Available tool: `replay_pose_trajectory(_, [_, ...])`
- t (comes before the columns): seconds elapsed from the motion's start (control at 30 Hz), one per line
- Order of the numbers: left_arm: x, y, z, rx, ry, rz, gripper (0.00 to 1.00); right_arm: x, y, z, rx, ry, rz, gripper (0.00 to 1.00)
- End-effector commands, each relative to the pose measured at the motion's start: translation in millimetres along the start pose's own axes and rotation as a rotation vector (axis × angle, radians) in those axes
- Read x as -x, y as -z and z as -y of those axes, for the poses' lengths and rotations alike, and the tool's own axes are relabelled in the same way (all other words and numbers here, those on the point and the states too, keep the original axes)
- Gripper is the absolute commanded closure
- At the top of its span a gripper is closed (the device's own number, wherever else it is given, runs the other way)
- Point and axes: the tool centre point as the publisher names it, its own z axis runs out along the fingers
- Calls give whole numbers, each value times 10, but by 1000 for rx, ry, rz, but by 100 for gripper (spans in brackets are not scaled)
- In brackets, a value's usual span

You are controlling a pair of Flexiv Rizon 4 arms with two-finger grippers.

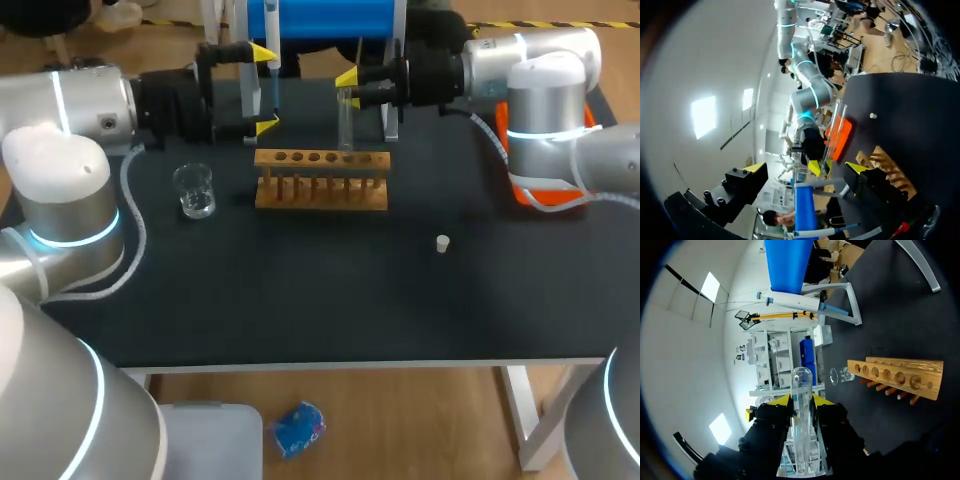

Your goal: Invert the test tube, pick up the pipette, mount the tip to pipette, aspirate from beaker and dispense into the tube, eject the tip, return the pipette, and cap with the stopper.

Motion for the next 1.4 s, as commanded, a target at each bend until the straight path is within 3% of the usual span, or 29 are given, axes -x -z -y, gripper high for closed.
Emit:
replay_pose_trajectory(0.03, [-27,-39,-45,-132,-30,-22,0,-4,5,-2,-1,1,2,100])
replay_pose_trajectory(0.27, [-80,-132,30,-146,-50,-38,0,-4,5,-2,-1,1,2,100])
replay_pose_trajectory(0.6, [-192,-328,218,-127,-115,67,0,-4,5,-2,-1,1,2,100])
replay_pose_trajectory(1.07, [-197,-338,227,-118,-122,57,0,-4,5,-2,-1,1,2,100])
replay_pose_trajectory(1.23, [-263,-495,364,-209,-163,54,0,-4,5,-2,-1,1,2,100])
replay_pose_trajectory(1.4, [-380,-616,443,-238,-150,51,0,-4,5,-2,-1,1,2,100])
